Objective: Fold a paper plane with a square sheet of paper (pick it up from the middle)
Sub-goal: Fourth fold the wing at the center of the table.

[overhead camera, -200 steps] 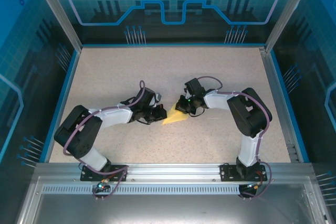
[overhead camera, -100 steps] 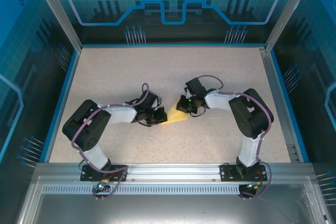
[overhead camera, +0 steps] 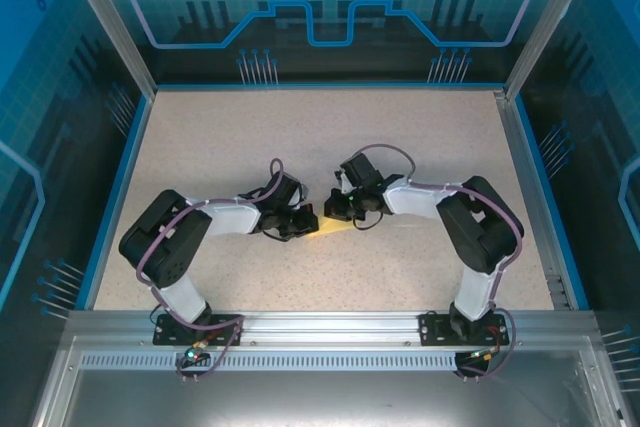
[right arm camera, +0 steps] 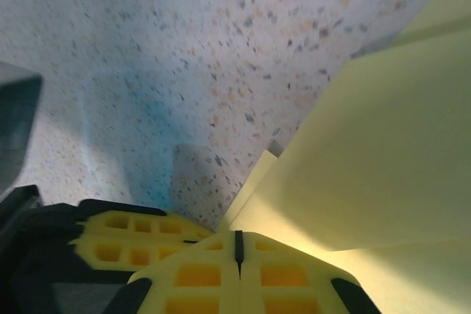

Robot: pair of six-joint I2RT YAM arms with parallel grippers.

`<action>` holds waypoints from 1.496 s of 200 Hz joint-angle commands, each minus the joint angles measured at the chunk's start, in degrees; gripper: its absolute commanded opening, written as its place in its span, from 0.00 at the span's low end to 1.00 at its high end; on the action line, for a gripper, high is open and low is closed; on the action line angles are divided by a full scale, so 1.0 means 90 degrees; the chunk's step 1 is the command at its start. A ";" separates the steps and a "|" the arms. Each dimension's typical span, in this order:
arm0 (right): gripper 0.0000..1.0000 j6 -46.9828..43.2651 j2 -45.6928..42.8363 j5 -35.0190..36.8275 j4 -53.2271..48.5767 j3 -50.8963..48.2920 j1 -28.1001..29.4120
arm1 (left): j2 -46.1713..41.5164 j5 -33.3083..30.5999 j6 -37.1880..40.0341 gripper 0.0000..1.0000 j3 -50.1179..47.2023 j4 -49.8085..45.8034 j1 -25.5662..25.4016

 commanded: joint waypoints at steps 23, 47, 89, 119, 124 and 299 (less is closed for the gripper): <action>0.00 0.0000 0.0464 -0.0214 -0.0041 0.0073 0.0104 | 0.0254 -0.0268 -0.0171 0.00 -0.0118 -0.0368 -0.0020; 0.00 -0.0100 0.0613 -0.0152 -0.0163 0.0127 -0.0055 | 0.0264 -0.0270 -0.0227 0.00 -0.0103 -0.0506 -0.0006; 0.00 -0.0082 0.0640 -0.0245 -0.0045 -0.0004 -0.0802 | 0.0188 -0.0289 -0.0226 0.00 -0.0112 -0.0829 0.0044; 0.00 -0.0121 0.0727 -0.0184 -0.0049 -0.0070 -0.1424 | 0.0135 -0.0337 -0.0182 0.00 -0.0142 -0.0954 0.0074; 0.00 -0.0135 0.0760 -0.0183 -0.0049 -0.0060 -0.1526 | 0.0135 -0.0341 -0.0177 0.00 -0.0137 -0.0962 0.0079; 0.56 0.0584 -0.1498 -0.0290 0.0305 -0.1345 -0.1671 | -0.0627 0.0402 -0.0421 0.27 0.0396 0.0168 0.0102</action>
